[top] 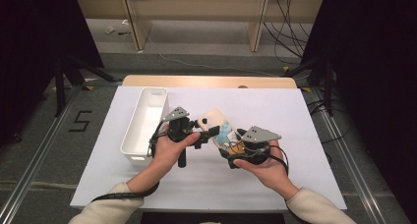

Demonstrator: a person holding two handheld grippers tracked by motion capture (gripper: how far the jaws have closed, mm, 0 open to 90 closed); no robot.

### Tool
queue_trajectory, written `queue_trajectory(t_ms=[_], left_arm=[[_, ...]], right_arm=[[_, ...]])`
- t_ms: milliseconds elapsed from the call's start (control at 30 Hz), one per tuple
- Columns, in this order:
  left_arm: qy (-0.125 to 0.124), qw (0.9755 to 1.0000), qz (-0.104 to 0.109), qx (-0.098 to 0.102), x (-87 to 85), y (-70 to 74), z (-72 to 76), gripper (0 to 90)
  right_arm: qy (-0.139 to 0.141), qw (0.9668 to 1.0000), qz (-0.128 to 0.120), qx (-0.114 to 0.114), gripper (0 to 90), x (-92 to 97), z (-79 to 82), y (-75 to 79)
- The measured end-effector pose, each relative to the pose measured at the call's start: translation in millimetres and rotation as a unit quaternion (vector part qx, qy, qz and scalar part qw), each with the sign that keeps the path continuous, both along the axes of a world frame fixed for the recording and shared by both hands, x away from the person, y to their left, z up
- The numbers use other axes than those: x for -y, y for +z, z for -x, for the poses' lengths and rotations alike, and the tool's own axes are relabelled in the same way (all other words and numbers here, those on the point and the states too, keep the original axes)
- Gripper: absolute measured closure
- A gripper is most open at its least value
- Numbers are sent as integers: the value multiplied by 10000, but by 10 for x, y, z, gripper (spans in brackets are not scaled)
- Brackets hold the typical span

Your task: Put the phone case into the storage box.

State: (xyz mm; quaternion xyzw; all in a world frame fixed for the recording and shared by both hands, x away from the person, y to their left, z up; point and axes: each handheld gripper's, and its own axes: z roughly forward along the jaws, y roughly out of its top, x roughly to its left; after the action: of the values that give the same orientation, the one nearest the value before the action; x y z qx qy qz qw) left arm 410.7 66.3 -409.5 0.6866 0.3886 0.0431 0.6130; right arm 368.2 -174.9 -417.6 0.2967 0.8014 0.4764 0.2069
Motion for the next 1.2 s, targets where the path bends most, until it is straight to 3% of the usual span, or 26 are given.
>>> queue_trajectory(t_ms=[100, 133, 167, 233, 367, 433, 467, 533, 633, 1200], left_arm=[[54, 9999, 157, -14, -11, 6, -9, 465], [60, 9998, 207, -15, -14, 6, -9, 578], [60, 9996, 277, -27, -18, 6, -7, 578], [22, 9991, 432, -31, -22, 9, -7, 710], [-294, 9968, 740, -81, 4, 53, 27, 785], [-494, 9968, 628, 90, 57, 105, 68, 845], [-652, 9964, 224, 484, 102, 162, 102, 848], [-752, 9956, 272, 497, 108, 179, 108, 849], [-873, 9938, 75, 681, 117, 221, 124, 849], [-1022, 9921, -97, 715, 44, 187, 45, 848]], right_arm=[[-20, 10000, -12, 14, 113, -5, 1, -3], [-19, 10000, -23, 13, 112, -7, 0, -5], [-19, 10000, -23, 13, 112, -7, 0, -5], [-10, 10000, -10, 5, 110, -16, -2, -19], [15, 10000, -9, -71, 106, -24, -17, -49], [77, 9998, -24, -157, 110, -37, -28, -85], [100, 9995, -159, -248, 136, -30, -39, -100], [264, 9989, -227, -322, 95, -7, -61, -98], [307, 9987, -289, -286, 76, 23, -72, -85], [533, 9974, -254, -411, 83, 158, -137, -125]])
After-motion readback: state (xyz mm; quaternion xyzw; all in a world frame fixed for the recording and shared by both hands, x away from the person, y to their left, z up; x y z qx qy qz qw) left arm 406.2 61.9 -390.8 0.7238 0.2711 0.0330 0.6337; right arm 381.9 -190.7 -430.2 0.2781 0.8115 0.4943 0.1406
